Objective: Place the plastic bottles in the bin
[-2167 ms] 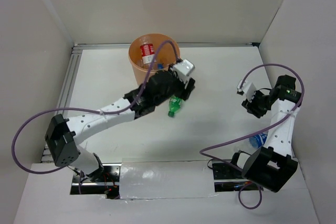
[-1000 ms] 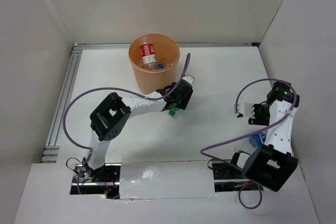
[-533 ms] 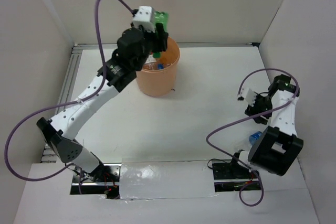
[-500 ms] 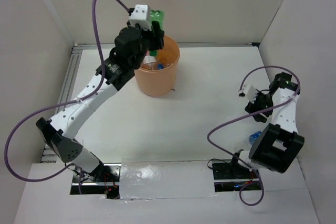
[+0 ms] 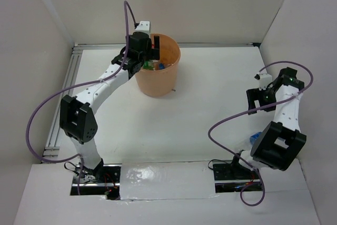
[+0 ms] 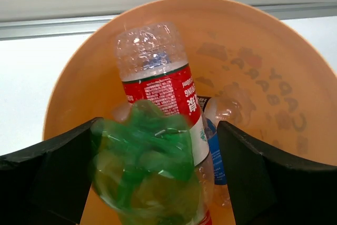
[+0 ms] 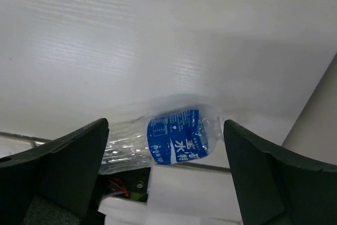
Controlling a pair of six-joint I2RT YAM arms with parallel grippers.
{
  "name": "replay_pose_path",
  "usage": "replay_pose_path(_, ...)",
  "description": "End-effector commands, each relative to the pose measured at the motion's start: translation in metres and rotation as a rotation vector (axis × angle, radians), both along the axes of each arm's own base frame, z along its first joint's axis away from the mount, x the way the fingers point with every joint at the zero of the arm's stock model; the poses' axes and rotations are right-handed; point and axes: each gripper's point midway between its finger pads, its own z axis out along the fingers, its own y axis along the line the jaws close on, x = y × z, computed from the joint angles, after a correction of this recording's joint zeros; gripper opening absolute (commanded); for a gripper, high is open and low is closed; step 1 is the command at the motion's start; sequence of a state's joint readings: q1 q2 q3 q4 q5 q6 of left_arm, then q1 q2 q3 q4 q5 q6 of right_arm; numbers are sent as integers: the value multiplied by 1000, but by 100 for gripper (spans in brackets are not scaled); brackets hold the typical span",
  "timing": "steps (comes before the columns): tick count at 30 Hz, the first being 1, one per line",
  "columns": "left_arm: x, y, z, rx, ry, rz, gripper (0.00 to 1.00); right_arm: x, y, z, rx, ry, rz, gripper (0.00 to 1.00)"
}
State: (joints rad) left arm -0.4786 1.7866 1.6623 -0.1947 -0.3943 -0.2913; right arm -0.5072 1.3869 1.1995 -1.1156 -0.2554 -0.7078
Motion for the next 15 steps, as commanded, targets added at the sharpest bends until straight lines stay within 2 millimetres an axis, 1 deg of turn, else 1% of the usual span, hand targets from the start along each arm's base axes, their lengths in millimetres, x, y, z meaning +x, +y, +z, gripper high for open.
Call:
replay_pose_path(1,6,-5,62,-90,-141,-10,100,-5,-13,12,-64,-47,-208,96)
replay_pose_path(2,0,-11,67,-80,-152,-31,100,-4,-20,16,-102,-72,-242,96)
replay_pose_path(3,-5,-19,77,-78,-178,-62,100,-6,-23,16,-120,-63,-264,96)
replay_pose_path(4,-11,-24,85,-34,-204,-95,100,-10,-25,17,-133,-59,-294,96)
replay_pose_path(5,-30,-43,99,-27,-238,-170,100,-14,-35,18,-184,-49,-335,96)
replay_pose_path(6,-43,-61,109,-24,-270,-250,100,-18,-37,17,-202,-38,-364,96)
replay_pose_path(7,-57,-75,114,-10,-289,-314,100,-23,-38,16,-207,-20,-413,96)
replay_pose_path(8,-81,-103,117,18,-306,-416,100,-34,-41,11,-234,23,-451,96)
replay_pose_path(9,-97,-113,117,18,-315,-462,100,-40,-40,10,-237,46,-473,96)
replay_pose_path(10,-109,-123,117,10,-322,-492,100,-44,-39,4,-232,66,-509,96)
replay_pose_path(11,-122,-134,111,18,-316,-539,100,-52,-39,0,-245,94,-534,96)
replay_pose_path(12,-141,-153,97,30,-303,-597,100,-62,-35,-7,-242,131,-541,96)
replay_pose_path(13,-148,-157,93,33,-305,-593,100,-68,-34,-13,-249,156,-553,96)
replay_pose_path(14,-157,-162,94,23,-316,-612,100,-79,-33,-20,-263,189,-580,96)
replay_pose_path(15,-168,-172,78,24,-290,-641,100,-84,-33,-25,-274,211,-594,96)
